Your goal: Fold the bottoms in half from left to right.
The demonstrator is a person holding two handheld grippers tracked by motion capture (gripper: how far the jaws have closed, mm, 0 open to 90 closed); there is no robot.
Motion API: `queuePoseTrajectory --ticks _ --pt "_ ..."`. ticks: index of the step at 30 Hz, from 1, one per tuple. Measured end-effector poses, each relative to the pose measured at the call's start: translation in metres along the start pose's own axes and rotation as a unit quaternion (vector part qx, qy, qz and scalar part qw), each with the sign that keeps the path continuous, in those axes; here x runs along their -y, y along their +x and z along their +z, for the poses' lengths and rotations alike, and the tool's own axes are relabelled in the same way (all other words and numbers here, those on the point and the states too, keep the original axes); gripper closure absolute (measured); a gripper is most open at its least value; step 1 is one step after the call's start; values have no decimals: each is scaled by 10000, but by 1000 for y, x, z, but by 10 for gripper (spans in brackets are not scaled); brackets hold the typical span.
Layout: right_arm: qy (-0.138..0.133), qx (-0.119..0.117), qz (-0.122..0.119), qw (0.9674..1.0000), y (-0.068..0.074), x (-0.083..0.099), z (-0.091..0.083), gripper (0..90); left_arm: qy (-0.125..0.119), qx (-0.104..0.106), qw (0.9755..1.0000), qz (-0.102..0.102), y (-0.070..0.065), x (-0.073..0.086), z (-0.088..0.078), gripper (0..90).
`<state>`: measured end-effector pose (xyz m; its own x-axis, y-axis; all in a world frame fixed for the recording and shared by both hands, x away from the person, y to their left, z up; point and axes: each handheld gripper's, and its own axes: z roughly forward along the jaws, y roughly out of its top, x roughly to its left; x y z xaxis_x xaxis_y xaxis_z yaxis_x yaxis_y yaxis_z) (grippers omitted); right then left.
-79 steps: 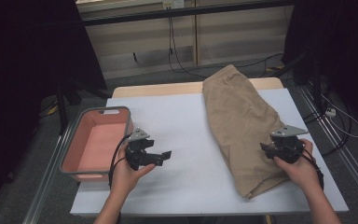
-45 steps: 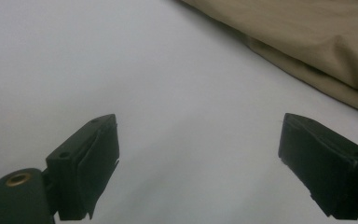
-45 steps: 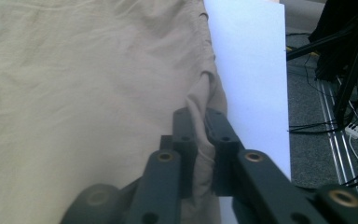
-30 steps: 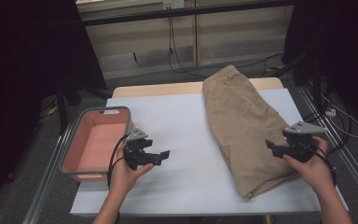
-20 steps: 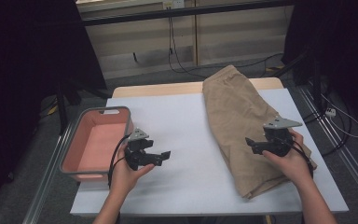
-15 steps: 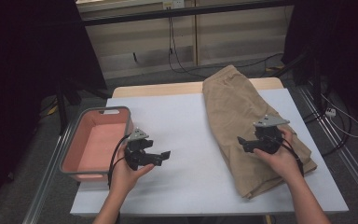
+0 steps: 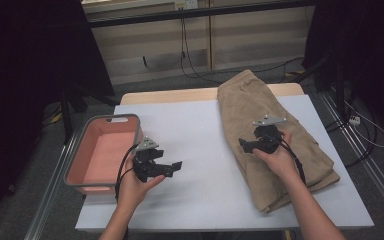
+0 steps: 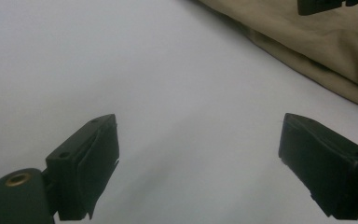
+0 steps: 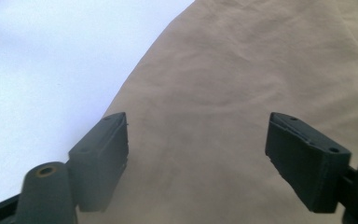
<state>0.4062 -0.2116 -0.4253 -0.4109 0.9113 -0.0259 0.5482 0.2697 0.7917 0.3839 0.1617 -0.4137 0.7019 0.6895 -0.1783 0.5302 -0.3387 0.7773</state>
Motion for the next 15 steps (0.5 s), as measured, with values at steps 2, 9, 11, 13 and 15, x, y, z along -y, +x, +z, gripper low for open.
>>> queuePoseTrajectory --ticks 2,9,11,13,15 --pt "-55 -45 114 9999 0 -2 5 228 22 5 10000 20 0 0 1 120" --pt "-68 -92 141 9998 0 -8 22 245 89 10 10000 20 0 1 3 121" --pt "-28 -81 76 9999 1 -11 27 258 58 9 10000 -3 0 1 3 121" --pt "-27 -70 49 10000 4 -13 31 280 68 14 10000 2 1 2 3 121" --pt "-45 -124 -50 9999 7 -16 35 310 71 6 10000 1 1 2 3 122"
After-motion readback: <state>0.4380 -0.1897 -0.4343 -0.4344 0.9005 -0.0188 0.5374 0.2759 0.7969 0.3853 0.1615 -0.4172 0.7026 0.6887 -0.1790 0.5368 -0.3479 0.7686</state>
